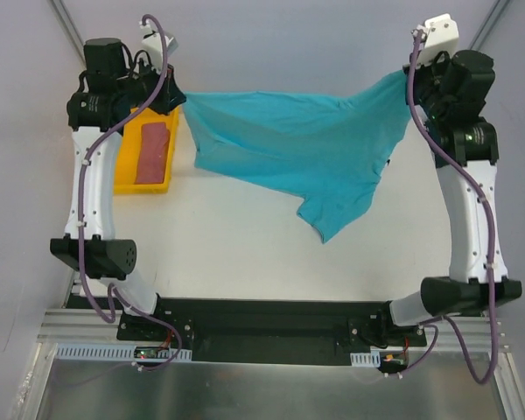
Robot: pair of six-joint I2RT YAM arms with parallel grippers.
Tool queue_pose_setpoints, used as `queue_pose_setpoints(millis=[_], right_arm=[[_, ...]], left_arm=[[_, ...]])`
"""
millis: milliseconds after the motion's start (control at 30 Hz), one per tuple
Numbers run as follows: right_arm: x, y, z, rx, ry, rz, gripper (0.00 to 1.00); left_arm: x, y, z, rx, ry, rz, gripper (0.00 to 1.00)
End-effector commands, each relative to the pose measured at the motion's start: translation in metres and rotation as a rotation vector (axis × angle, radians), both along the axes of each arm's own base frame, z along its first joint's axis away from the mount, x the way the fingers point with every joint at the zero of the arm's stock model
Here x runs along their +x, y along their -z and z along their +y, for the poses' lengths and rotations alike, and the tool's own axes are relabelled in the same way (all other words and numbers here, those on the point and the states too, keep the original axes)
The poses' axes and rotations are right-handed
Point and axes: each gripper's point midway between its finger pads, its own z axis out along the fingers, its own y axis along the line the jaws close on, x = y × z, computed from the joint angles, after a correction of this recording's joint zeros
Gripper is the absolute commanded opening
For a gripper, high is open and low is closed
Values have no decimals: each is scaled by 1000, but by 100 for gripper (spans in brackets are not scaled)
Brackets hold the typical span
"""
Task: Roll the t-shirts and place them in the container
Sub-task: Flatten out the T-shirt at the center of the board.
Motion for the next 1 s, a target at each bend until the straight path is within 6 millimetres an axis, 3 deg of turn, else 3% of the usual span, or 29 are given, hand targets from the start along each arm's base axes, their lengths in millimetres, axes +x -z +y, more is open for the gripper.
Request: queue_pose_setpoints(millis=[0, 100, 133, 167, 200, 233, 367, 533, 600, 800, 900, 967], right_arm=[[-74, -28, 5, -31, -6, -42, 1], [-132, -46, 6, -24, -11, -75, 1], [-148, -53, 7, -13, -26, -93, 1], [-175, -58, 5, -3, -50, -104, 1], [-189, -60, 4, -1, -61, -112, 1], [-203, -66, -1, 1, -56, -127, 1], [-284, -78, -5, -18, -138, -197, 1], [-352, -91, -9, -6, -158, -299, 1], [-381, -99, -6, -9, -179, -359, 1], [-425, -126, 5, 4, -174, -505, 1], [-421, -132, 1, 23, -130, -521, 1], [-405, -128, 0, 25, -123, -501, 1]], left_arm=[[-60, -56, 6, 19, -6, -151, 0], [-97, -70, 9, 13, -23, -193, 0], [-120, -86, 9, 10, -26, -246, 0], [-129, -89, 11, 12, -33, -263, 0], [-138, -89, 11, 15, -34, -269, 0], [-161, -102, 13, 14, -44, -322, 0], [-210, -123, 18, 4, -70, -423, 0], [-269, -149, 26, -6, -115, -560, 0], [-285, -157, 30, 6, -132, -612, 0], [-327, -198, 29, -6, -139, -762, 0], [-320, -208, 28, -15, -147, -767, 0], [-305, -207, 29, -16, -147, -742, 0]])
